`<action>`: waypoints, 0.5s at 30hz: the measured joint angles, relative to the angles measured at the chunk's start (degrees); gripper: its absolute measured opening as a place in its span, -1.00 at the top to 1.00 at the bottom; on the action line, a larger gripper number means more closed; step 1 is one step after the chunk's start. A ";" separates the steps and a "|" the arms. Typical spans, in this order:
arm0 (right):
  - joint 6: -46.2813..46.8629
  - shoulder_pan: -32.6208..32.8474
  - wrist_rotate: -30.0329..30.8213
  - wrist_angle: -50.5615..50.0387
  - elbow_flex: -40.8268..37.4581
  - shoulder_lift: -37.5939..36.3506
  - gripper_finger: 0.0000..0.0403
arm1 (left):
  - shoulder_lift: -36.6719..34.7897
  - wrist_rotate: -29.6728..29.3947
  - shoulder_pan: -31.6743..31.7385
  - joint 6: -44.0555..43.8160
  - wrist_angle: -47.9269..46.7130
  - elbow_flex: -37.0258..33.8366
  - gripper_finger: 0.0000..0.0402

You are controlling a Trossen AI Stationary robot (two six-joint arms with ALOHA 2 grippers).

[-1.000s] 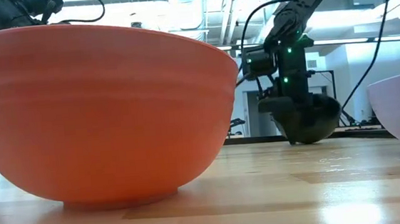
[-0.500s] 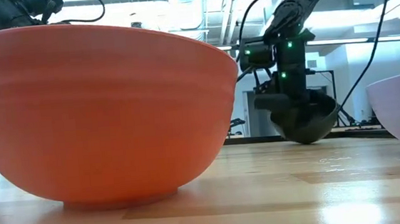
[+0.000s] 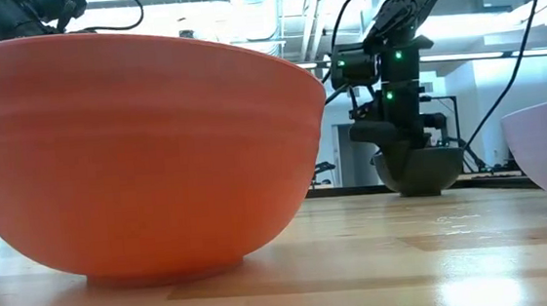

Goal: Nest bowls inside each other
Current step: Move the right black bowl to the center of the table

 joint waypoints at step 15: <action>-0.60 2.57 0.25 1.48 0.25 0.00 0.94 | 0.01 -0.04 0.01 -0.04 0.14 -0.45 0.18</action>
